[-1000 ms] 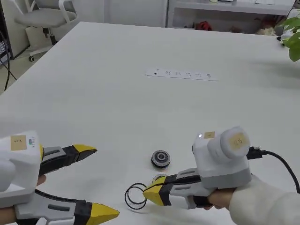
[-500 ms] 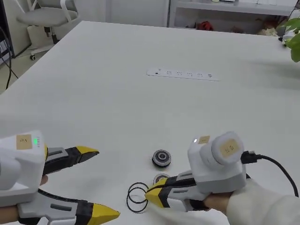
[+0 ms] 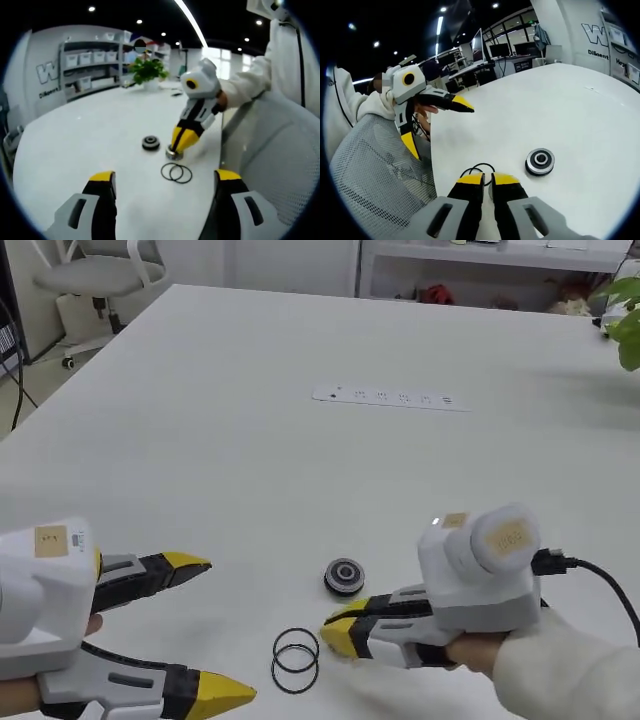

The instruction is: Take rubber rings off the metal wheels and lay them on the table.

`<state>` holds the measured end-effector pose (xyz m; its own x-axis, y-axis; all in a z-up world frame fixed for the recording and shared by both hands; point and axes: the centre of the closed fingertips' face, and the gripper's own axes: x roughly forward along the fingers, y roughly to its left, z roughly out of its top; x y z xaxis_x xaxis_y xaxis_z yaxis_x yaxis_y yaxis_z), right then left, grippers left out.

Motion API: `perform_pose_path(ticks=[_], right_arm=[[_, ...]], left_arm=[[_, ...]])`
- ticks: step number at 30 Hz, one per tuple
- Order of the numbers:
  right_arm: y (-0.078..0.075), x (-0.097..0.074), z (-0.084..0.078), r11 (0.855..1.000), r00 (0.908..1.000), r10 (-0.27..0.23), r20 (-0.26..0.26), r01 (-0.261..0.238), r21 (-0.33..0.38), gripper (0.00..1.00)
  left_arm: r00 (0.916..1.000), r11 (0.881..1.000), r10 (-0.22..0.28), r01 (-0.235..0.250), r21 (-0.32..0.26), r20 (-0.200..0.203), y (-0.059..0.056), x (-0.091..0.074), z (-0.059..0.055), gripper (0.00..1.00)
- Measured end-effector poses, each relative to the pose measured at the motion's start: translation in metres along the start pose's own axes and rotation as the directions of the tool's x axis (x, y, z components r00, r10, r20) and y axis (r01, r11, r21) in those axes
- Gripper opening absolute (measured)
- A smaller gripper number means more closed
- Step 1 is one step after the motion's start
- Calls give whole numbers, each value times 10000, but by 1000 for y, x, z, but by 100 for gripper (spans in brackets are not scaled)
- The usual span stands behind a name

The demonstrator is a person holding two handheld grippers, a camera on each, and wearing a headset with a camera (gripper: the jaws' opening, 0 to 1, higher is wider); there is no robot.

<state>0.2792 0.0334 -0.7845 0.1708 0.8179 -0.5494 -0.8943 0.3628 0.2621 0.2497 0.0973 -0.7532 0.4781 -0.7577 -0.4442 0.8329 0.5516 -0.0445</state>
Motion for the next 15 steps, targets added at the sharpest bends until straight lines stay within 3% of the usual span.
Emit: perform_pose_path(ticks=[11, 15], right_arm=[[-17, -13, 11, 9990, 9978, -434, 505, 427, 147, 4], [-21, -18, 16, 9988, 9959, -488, 763, 480, 124, 5]], left_arm=[[10000, 10000, -23, 23, 21, -12, -1, 0, 1, 81], [9997, 9994, -151, 158, 304, -216, -5, 2, 0, 81]])
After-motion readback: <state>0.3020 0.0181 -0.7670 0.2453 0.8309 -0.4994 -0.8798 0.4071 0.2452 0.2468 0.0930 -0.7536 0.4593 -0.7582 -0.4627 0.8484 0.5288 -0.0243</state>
